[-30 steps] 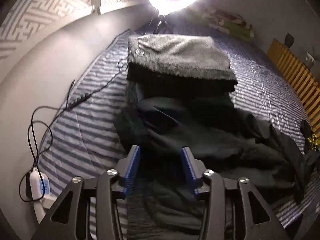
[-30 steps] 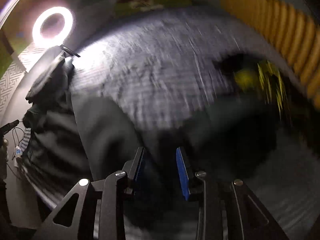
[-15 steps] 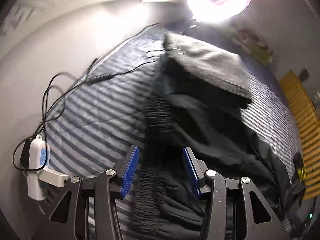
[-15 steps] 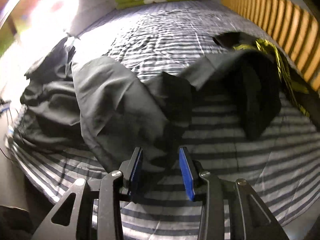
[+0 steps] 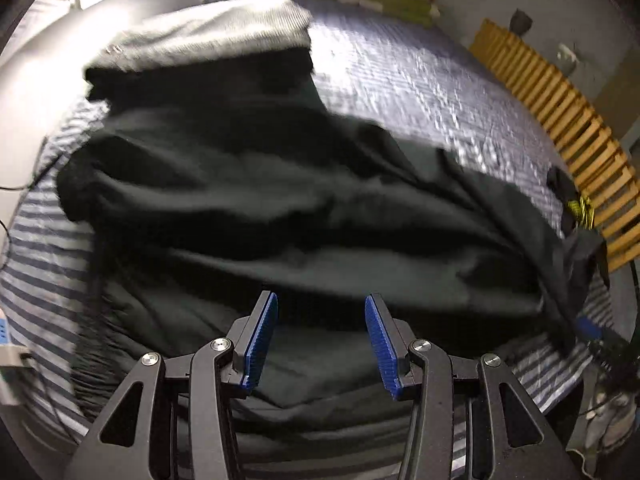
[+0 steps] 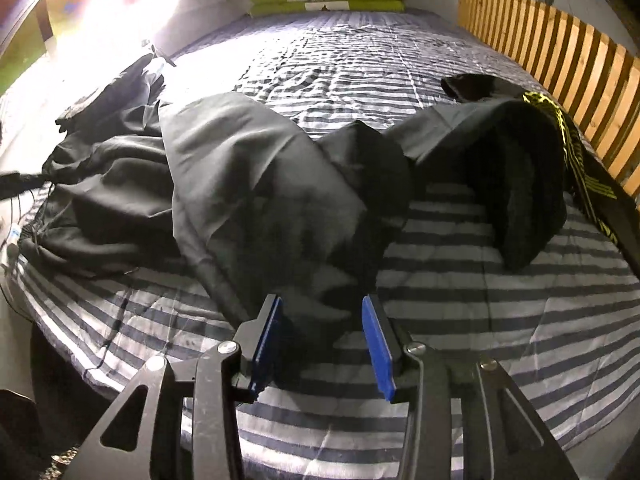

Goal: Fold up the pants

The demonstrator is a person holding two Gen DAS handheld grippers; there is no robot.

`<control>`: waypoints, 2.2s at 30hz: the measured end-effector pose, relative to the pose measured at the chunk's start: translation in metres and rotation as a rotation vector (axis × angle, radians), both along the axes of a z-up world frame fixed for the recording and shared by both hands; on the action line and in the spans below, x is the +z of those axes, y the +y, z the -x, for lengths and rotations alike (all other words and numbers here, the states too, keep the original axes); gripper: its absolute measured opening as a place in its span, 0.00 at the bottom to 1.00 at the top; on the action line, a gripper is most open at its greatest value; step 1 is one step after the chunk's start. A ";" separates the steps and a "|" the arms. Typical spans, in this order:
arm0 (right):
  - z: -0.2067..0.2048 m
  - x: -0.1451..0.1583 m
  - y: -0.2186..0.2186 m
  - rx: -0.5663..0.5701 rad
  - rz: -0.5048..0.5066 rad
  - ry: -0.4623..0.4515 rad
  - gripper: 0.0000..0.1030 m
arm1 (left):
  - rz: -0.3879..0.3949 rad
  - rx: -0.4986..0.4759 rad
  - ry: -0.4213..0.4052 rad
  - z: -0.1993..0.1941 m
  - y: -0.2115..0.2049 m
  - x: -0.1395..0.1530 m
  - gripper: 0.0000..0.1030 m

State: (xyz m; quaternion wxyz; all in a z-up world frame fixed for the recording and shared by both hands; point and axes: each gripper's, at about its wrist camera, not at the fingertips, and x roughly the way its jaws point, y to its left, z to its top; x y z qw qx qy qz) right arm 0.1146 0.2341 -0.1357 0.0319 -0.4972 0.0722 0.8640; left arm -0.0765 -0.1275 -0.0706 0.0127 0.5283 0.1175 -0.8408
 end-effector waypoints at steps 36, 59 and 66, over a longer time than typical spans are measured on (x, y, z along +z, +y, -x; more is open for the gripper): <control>0.050 0.115 0.051 -0.061 -0.091 0.186 0.03 | -0.086 0.011 -0.101 0.007 -0.005 -0.055 0.55; 0.142 0.087 0.172 -0.273 -0.001 0.053 0.37 | -0.143 0.013 -0.053 0.023 -0.032 -0.010 0.55; 0.046 0.052 0.195 -0.396 0.110 0.020 0.46 | -0.123 -0.254 -0.056 0.006 0.070 -0.006 0.61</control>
